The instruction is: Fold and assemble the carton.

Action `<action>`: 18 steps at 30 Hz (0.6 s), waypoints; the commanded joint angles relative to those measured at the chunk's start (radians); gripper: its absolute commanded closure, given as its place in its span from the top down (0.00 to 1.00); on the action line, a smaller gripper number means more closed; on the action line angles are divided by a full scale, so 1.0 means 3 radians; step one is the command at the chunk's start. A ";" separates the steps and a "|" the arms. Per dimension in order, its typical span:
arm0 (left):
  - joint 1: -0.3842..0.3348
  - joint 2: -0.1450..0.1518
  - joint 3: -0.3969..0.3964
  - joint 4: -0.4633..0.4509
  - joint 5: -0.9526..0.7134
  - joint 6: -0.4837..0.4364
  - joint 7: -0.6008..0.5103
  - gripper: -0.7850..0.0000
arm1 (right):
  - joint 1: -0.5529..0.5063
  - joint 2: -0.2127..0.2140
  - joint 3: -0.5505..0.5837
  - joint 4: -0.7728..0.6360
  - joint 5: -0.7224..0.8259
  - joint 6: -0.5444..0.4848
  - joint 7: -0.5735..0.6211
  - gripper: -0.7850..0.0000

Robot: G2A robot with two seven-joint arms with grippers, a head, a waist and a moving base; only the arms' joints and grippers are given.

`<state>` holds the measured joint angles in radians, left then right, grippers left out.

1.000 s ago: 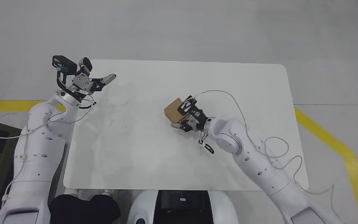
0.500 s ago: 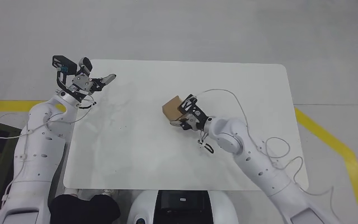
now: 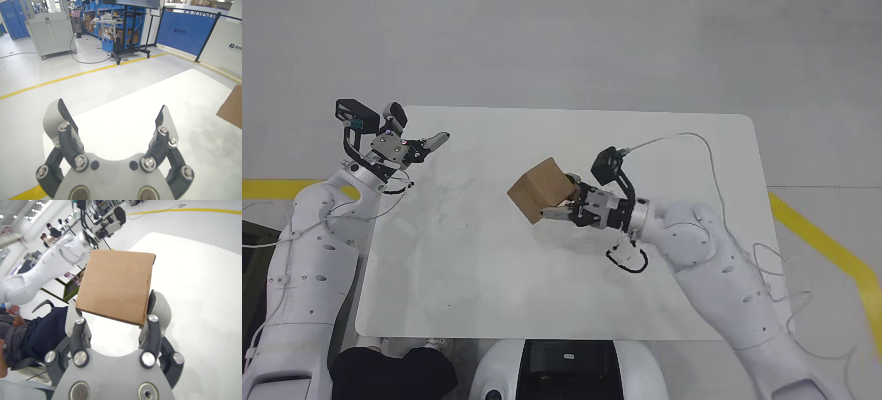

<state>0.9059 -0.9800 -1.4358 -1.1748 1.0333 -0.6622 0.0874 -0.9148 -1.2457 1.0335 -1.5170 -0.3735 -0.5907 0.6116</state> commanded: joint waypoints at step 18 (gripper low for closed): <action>0.0000 0.0000 0.0000 0.0000 0.0000 0.0000 0.0000 1.00 | -0.0155 0.0155 0.0559 -0.0167 0.2410 -0.0305 0.0929 0.00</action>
<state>0.9059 -0.9800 -1.4358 -1.1748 1.0333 -0.6622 0.0874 -0.9585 -1.2012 1.1957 -1.5681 0.3038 -0.6842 0.8741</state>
